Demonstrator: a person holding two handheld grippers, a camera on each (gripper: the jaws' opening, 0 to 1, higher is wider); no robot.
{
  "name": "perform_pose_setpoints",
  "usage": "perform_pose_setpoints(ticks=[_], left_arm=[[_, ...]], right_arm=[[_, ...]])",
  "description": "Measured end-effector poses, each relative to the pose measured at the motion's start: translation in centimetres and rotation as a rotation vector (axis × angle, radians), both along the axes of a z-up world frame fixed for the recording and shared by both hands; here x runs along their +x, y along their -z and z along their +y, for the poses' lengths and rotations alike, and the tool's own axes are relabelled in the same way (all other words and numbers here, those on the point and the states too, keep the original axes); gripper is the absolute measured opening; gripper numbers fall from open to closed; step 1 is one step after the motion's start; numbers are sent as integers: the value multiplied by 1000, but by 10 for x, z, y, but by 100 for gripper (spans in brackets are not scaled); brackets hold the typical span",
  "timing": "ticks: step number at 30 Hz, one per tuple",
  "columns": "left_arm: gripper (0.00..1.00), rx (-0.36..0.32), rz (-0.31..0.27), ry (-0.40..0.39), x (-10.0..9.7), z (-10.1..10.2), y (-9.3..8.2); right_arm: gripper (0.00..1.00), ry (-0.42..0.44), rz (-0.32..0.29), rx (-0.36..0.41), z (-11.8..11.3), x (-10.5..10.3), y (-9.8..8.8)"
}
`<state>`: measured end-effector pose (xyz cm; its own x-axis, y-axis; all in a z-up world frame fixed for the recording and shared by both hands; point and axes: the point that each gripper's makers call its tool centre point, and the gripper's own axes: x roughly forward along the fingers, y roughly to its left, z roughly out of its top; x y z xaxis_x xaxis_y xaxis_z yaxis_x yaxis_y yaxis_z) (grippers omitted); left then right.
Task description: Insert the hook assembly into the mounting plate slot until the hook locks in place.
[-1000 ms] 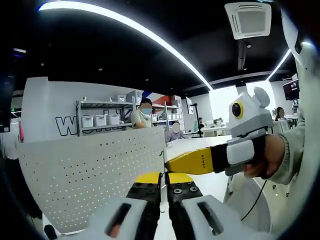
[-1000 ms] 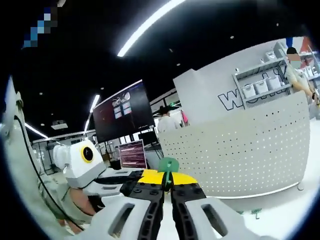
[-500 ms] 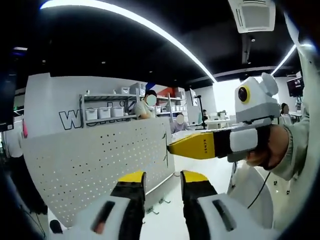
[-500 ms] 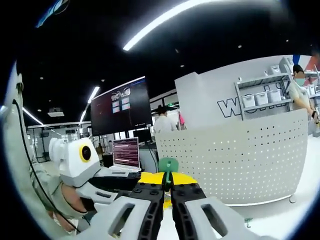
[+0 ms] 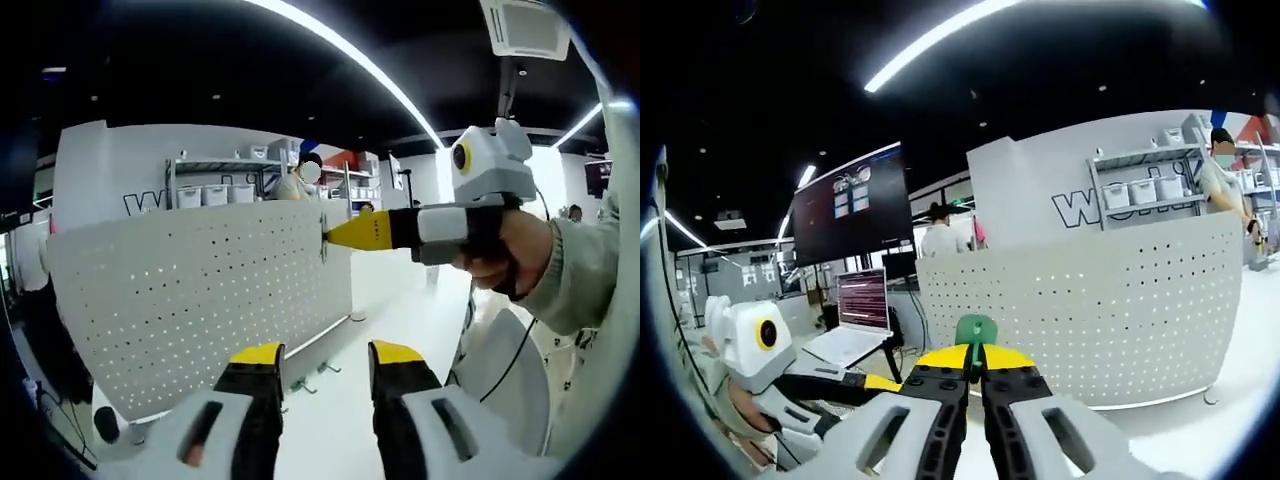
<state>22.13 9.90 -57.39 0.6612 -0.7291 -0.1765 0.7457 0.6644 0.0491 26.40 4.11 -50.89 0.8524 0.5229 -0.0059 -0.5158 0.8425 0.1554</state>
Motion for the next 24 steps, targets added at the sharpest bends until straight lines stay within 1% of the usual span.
perform_pose_setpoints(ticks=[5,9,11,16,18,21,23,24], left_arm=[[34,18,47,-25,1,10,20],[34,21,62,-39,3,17,28],[34,21,76,-51,4,21,33],[34,27,103,-65,2,28,44],[35,28,108,-68,1,30,46],[34,31,116,-70,0,32,49],[34,31,126,-73,-1,35,52],[34,30,128,-74,-1,36,53]], right_arm=[[2,71,9,5,-22,24,5],[2,120,2,-2,-32,45,6],[2,139,3,3,-35,53,4],[2,184,-23,-20,-39,77,0],[2,200,-27,-20,-40,86,-1],[2,218,-38,-36,-41,99,-3],[2,234,-51,-65,-43,108,-4],[2,236,-51,-62,-43,113,-5]])
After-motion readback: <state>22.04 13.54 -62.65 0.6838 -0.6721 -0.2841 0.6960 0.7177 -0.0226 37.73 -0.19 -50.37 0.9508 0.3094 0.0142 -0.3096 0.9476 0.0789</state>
